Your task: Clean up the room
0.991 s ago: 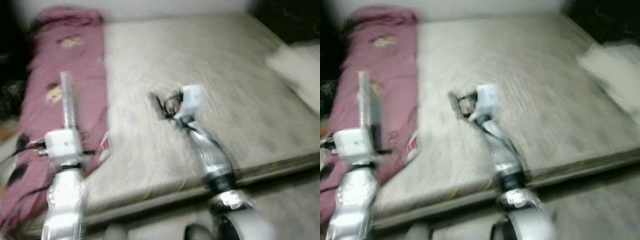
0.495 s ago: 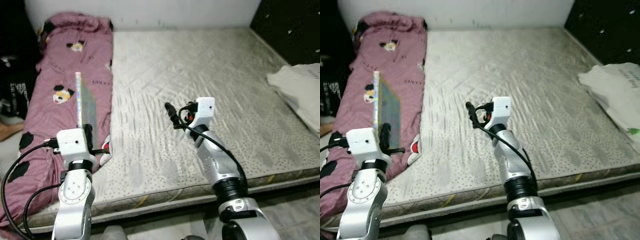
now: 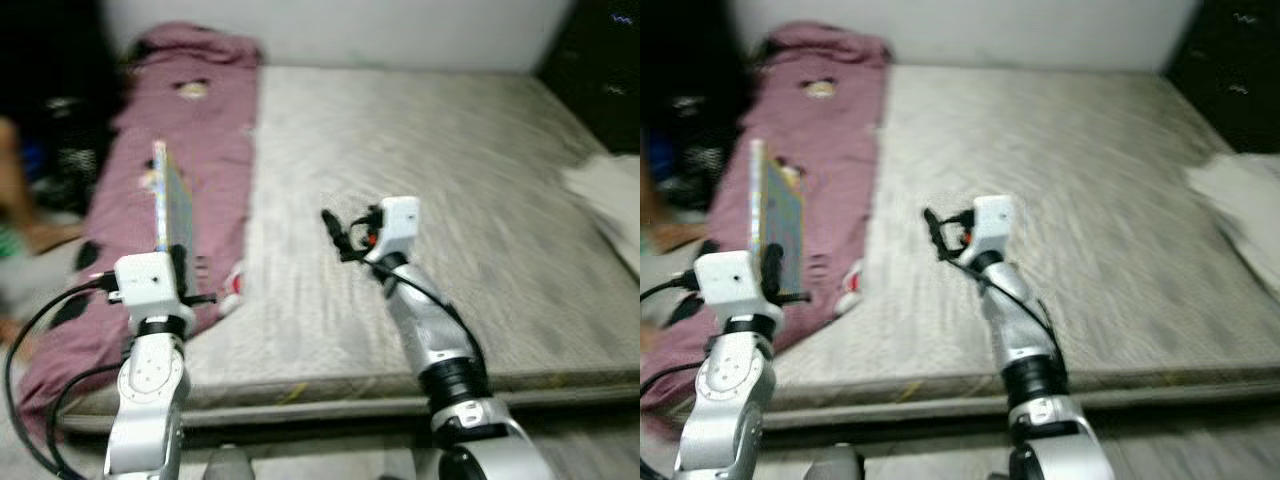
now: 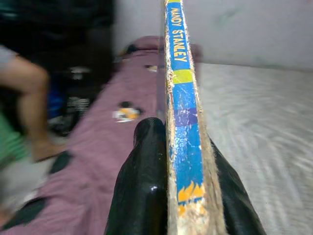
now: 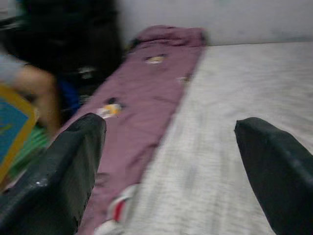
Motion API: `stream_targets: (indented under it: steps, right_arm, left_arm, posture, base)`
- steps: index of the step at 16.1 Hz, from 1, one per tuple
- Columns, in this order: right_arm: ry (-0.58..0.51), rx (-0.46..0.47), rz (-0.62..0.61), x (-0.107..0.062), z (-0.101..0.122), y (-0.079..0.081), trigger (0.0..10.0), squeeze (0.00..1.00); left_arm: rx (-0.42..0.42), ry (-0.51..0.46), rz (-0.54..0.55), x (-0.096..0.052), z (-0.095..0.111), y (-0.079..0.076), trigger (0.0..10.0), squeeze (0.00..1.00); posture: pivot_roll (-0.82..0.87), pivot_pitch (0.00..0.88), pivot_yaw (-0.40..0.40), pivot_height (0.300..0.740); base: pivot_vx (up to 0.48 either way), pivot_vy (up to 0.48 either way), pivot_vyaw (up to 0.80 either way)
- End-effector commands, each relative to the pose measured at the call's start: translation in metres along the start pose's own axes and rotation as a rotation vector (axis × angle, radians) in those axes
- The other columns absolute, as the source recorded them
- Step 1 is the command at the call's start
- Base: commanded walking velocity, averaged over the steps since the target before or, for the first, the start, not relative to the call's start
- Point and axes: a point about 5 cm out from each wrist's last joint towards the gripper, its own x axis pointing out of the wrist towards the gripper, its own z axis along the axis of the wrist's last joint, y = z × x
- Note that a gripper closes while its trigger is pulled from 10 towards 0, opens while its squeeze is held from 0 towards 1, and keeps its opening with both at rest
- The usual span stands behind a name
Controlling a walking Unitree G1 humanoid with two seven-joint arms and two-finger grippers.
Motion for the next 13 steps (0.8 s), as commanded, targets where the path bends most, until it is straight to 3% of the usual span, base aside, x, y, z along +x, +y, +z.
stream_targets:
  steps: [1, 7, 13]
  right_arm:
    - [-0.016, -0.010, -0.002, 0.0008, 0.0051, -0.0026, 10.0, 0.00]
    - [-0.010, -0.019, -0.007, 0.0005, 0.0053, -0.0043, 10.0, 0.00]
    - [0.000, -0.018, -0.032, 0.0003, 0.0044, -0.0071, 10.0, 0.00]
  left_arm:
    - [-0.004, -0.040, -0.005, 0.0021, 0.0074, -0.0025, 10.0, 0.00]
    - [-0.016, -0.039, 0.009, 0.0029, 0.0069, -0.0029, 10.0, 0.00]
    - [-0.043, -0.031, 0.010, 0.0028, 0.0058, -0.0031, 10.0, 0.00]
  posture:
    - [-0.02, 0.000, -0.023, 0.740]
    - [-0.02, 0.000, -0.033, 0.740]
    - [-0.03, 0.000, -0.039, 0.740]
  base:
    - [0.000, 0.000, 0.79]
    - [0.000, 0.000, 0.74]
    - [0.000, 0.000, 0.00]
